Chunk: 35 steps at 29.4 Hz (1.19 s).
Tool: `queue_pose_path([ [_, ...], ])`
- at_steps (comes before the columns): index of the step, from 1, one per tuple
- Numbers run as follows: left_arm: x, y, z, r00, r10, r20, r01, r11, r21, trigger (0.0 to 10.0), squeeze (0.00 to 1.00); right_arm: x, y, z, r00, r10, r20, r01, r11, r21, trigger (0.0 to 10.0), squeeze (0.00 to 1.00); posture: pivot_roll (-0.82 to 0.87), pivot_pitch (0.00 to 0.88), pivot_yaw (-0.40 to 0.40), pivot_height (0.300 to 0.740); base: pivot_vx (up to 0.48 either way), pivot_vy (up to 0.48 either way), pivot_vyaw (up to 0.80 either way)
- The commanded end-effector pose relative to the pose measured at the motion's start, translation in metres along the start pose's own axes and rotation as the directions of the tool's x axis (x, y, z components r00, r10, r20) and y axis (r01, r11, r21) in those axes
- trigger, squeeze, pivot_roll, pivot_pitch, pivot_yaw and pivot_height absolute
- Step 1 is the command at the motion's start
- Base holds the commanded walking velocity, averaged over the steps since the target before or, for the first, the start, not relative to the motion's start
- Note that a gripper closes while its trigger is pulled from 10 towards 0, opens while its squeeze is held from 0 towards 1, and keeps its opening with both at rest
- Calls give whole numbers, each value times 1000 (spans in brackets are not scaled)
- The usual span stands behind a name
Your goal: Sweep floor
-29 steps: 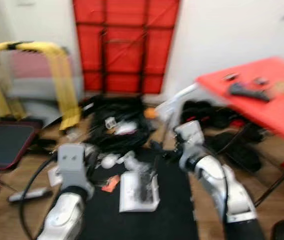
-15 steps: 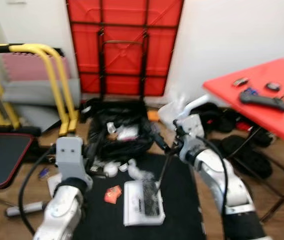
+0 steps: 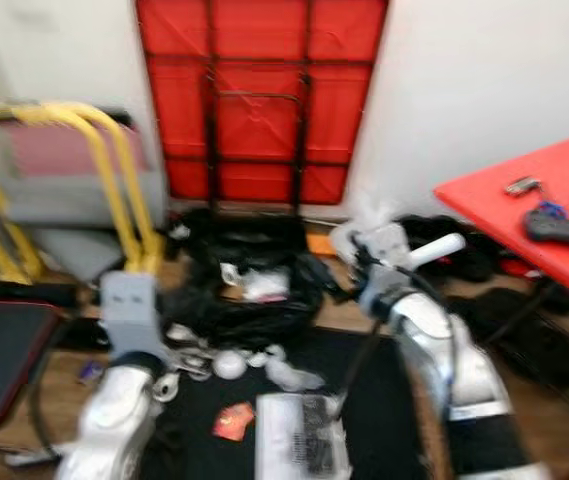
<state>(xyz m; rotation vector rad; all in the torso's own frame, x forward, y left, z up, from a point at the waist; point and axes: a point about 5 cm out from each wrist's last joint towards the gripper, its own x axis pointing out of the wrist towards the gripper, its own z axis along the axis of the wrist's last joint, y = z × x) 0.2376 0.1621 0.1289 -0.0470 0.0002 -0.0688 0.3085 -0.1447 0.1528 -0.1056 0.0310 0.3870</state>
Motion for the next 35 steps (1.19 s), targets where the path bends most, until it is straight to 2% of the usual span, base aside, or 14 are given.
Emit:
queue_pose_path([
  [1,1,-5,-1,1000,-22,2,22,1000,-2,10000,0,-1,-7,-4,999,-40,-26,39,999,-15,10000,0,-97,0,-41,740,356,0,0],
  [9,1,-5,-3,1000,-3,-1,3,998,-70,10000,0,-1,1,4,998,60,8,-60,998,-4,10000,0,-102,0,-39,710,45,0,0],
  [19,0,1,-4,1000,5,-3,-5,998,-63,10000,0,-1,0,5,998,65,10,-65,998,-1,10000,0,-104,0,-31,680,0,0,0],
  [20,-1,2,-4,1000,8,2,-7,998,-63,3255,0,-1,0,7,998,64,18,-64,998,0,10000,0,-104,0,-29,675,0,0,0],
  [21,-1,2,-4,1000,8,2,-7,998,-63,3255,0,-1,0,7,998,64,18,-64,998,0,10000,0,-104,0,-29,675,0,0,0],
  [22,-2,2,-4,1000,6,6,-5,998,-66,0,0,-1,0,9,997,67,29,-67,998,3,10000,0,-104,0,-27,670,0,0,0],
  [28,-3,4,-4,1000,11,5,-11,998,-59,0,0,-3,4,16,991,117,66,-117,993,7,10000,0,-105,0,-25,655,0,0,0],
  [29,-2,6,-4,1000,22,-2,-22,999,-48,10000,0,-3,5,17,989,130,71,-131,991,7,10000,0,-107,0,-24,650,0,0,0],
  [35,-1,9,-4,999,32,-6,-32,999,-40,10000,0,-4,4,13,992,119,47,-119,993,-8,10000,0,-108,0,-24,630,0,0,0],
])
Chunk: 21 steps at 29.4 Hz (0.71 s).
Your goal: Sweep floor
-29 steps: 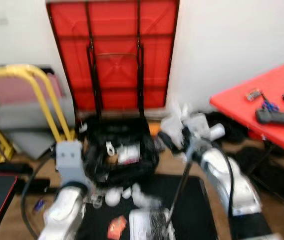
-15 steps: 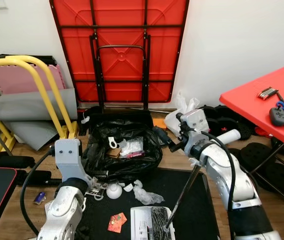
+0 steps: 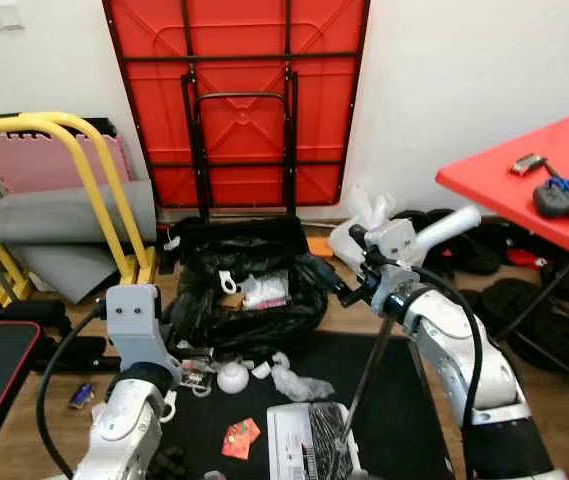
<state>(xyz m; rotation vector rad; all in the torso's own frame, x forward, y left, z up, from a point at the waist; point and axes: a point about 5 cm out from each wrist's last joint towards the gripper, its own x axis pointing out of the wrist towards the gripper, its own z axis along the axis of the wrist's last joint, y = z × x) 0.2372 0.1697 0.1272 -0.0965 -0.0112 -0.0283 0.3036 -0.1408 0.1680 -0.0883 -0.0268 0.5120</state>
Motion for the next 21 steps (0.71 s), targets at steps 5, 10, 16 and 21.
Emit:
queue_pose_path([
  [5,0,2,-4,1000,-7,-26,7,1000,25,10000,0,-1,-9,-10,997,-55,-60,54,998,-23,10000,0,-108,0,-25,615,0,0,0],
  [10,0,2,-4,1000,-8,-27,9,1000,30,10000,0,-2,-12,-13,995,-71,-73,70,997,-26,10000,0,-107,0,-24,605,0,0,0],
  [16,0,0,-6,999,-13,-38,15,999,38,10000,0,-7,-21,-24,983,-129,-131,121,991,-62,10000,0,-108,0,-17,585,0,0,0],
  [21,0,1,-6,999,-15,-40,17,999,44,10000,0,-7,-25,-25,979,-151,-137,142,987,-71,10000,0,-106,0,-14,565,0,0,0],
])
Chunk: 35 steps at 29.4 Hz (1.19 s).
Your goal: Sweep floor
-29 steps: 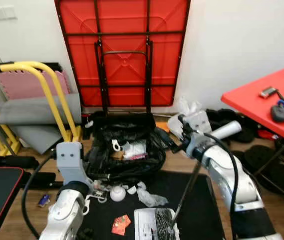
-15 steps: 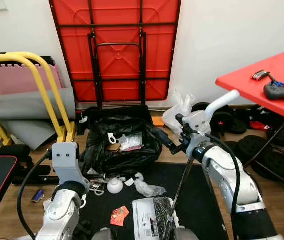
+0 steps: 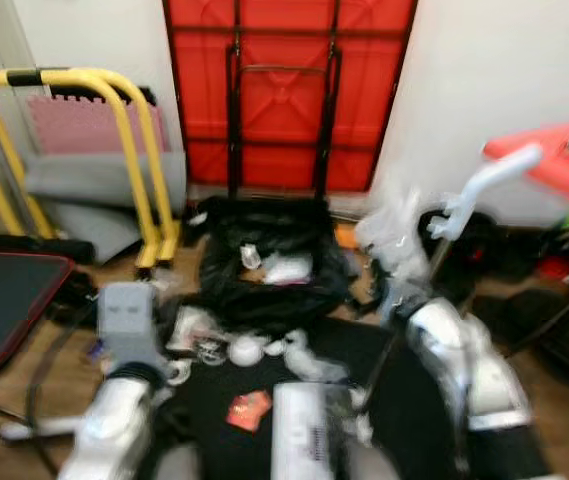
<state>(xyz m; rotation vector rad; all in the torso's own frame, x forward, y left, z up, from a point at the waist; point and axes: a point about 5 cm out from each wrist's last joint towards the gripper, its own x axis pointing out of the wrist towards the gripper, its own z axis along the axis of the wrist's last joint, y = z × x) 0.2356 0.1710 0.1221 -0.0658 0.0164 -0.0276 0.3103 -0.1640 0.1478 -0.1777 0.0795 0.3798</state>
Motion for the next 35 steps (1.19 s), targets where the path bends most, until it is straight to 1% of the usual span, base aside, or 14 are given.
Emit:
queue_pose_path([
  [1,2,-1,-1,1000,-18,-11,18,1000,16,10000,0,-1,-5,-4,999,-33,-19,33,999,-5,10000,0,-106,0,-14,560,0,0,0],
  [4,2,-1,-1,1000,-18,-11,18,1000,17,10000,0,-1,-9,-9,997,-71,-44,70,997,-24,10000,0,-106,0,-14,545,0,0,0],
  [6,1,-1,-1,1000,-18,-12,19,1000,17,10000,0,-1,-9,-10,996,-75,-47,74,997,-25,10000,0,-105,0,-13,540,0,0,0],
  [9,1,-1,-2,1000,-24,-14,24,1000,20,10000,0,-1,-12,-11,995,-91,-48,90,996,-21,10000,0,-106,0,-16,525,0,0,0],
  [11,1,-1,-2,1000,-24,-14,24,1000,20,10000,0,-1,-12,-11,995,-91,-48,90,996,-21,10000,0,-106,0,-16,525,0,0,0],
  [13,1,-3,-2,999,-40,-16,41,999,27,10000,0,-2,-13,-14,994,-99,-51,99,995,-7,10000,0,-109,0,-11,510,0,0,0],
  [19,1,-5,-2,999,-51,-16,51,998,30,10000,0,-4,-14,-19,993,-107,-59,107,994,2,10000,0,-109,0,-9,500,0,0,0],
  [21,1,-9,0,996,-91,-9,91,995,34,10000,0,-7,-16,-22,991,-116,-64,117,993,3,10000,0,-113,0,-2,490,0,0,0],
  [23,1,-9,0,996,-91,-9,91,995,34,10000,0,-7,-16,-22,991,-116,-64,117,993,3,10000,0,-113,0,-2,490,0,0,0],
  [26,0,-15,1,989,-145,-3,145,988,54,10000,0,-13,-18,-27,988,-131,-78,132,991,2,10000,0,-117,0,0,475,0,0,0],
  [31,0,-17,2,986,-169,1,168,984,63,10000,0,-17,-19,-32,985,-142,-95,143,990,3,10000,0,-118,0,3,460,0,0,0],
  [35,-1,-22,4,969,-248,10,247,966,79,10000,0,-24,-28,-42,973,-185,-137,185,983,-17,10000,0,-117,0,0,440,0,0,0],
])
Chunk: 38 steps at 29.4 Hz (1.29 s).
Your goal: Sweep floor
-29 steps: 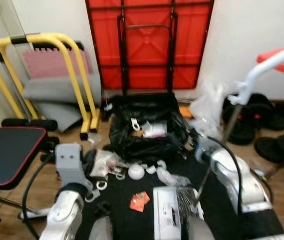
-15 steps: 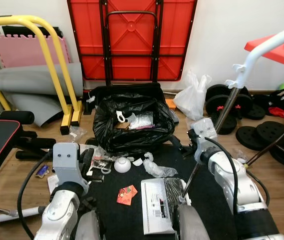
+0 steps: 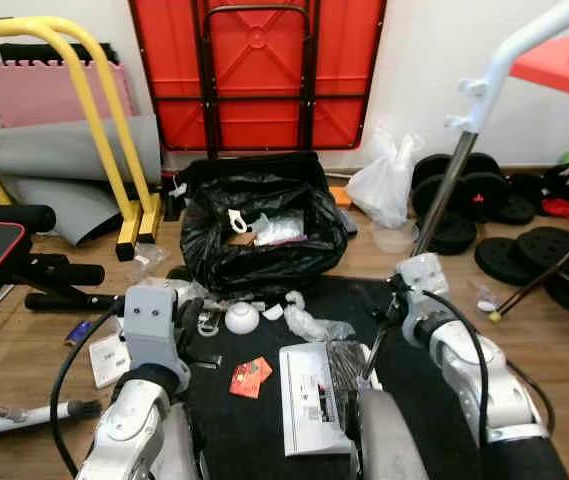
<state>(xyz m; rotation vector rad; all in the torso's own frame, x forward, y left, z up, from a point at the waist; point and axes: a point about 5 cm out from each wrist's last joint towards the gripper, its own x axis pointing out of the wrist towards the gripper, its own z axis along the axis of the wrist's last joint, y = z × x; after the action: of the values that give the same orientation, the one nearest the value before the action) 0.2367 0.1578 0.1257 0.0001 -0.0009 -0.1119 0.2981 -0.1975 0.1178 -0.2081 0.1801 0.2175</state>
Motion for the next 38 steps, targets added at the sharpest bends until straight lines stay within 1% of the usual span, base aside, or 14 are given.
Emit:
queue_pose_path([
  [1,-2,-8,1,986,-165,10,165,986,11,10000,0,-2,-7,-6,999,-34,-21,34,999,-1,10000,0,-117,0,0,440,0,0,0],
  [5,-4,-12,4,976,-217,22,217,976,16,10000,0,-4,-12,-12,997,-67,-47,67,998,-9,10000,0,-120,0,0,430,0,0,0],
  [7,-14,-28,6,908,-418,14,418,908,9,10000,0,-6,-17,-17,993,-104,-64,103,995,-15,10000,0,-122,0,-1,420,0,0,0],
  [8,-14,-28,6,908,-418,14,418,908,9,10000,0,-6,-17,-17,993,-104,-64,103,995,-15,10000,0,-122,0,-1,420,0,0,0],
  [9,-26,-42,9,811,-585,6,585,811,-1,10000,0,-5,-22,-20,988,-135,-71,134,991,-21,10000,0,-118,5,-2,410,0,0,0],
  [11,-26,-42,9,811,-585,6,585,811,-1,10000,0,-5,-22,-20,988,-135,-71,134,991,-21,10000,0,-118,5,-2,410,0,0,0],
  [13,-31,-45,10,775,-632,6,632,775,0,10000,0,-4,-24,-20,987,-145,-73,144,989,-22,10000,0,-118,5,-2,405,0,0,0],
  [14,-37,-53,13,718,-696,12,696,718,0,10000,0,0,-27,-20,985,-160,-72,158,987,-26,10000,0,-111,21,-4,400,0,0,0],
  [15,-37,-53,13,718,-696,12,696,718,0,10000,0,0,-27,-20,985,-160,-72,158,987,-26,10000,0,-111,21,-4,400,0,0,0],
  [17,-44,-64,13,633,-774,8,774,633,-3,10000,0,7,-30,-21,982,-175,-73,173,984,-32,10000,0,-105,30,-9,390,0,0,0],
  [21,-48,-70,12,566,-824,-6,824,566,-29,10000,0,15,-31,-22,982,-176,-73,173,984,-46,10000,0,-91,53,-16,380,0,0,0],
  [28,-50,-74,15,546,-838,-6,835,544,-82,10000,0,23,-35,-22,979,-191,-69,187,980,-69,10000,0,-72,92,-6,365,0,0,0],
  [32,-52,-71,21,603,-798,4,794,599,-108,10000,0,35,-29,-14,979,-197,-43,195,980,-45,10000,0,-50,134,-4,345,0,0,0],
  [38,-60,-73,23,603,-798,-12,792,600,-111,10000,0,48,-14,-4,988,-154,10,154,988,-11,10000,0,-26,163,4,335,0,0,0],
])
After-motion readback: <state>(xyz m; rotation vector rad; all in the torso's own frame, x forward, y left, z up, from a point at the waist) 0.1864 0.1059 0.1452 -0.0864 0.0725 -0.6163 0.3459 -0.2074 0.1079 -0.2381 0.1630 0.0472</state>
